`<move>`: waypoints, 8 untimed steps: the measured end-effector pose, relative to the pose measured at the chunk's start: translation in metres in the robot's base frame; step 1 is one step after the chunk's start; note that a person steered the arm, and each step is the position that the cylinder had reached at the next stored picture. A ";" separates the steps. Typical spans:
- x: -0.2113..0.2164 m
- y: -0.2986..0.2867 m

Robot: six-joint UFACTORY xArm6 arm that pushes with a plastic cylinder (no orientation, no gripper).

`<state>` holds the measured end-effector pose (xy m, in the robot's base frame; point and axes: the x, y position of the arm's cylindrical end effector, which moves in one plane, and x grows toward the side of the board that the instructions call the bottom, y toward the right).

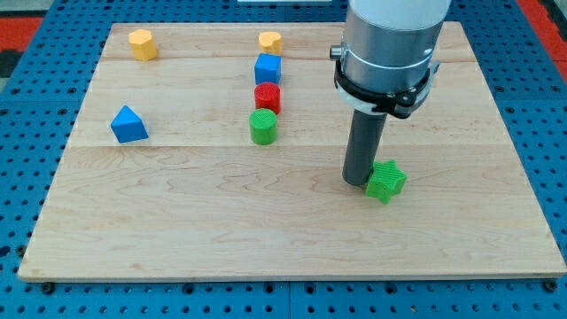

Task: Move the red star into the green star

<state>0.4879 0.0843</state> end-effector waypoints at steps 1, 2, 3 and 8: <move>-0.014 0.028; 0.018 0.037; 0.026 0.066; -0.242 0.175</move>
<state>0.2456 0.2595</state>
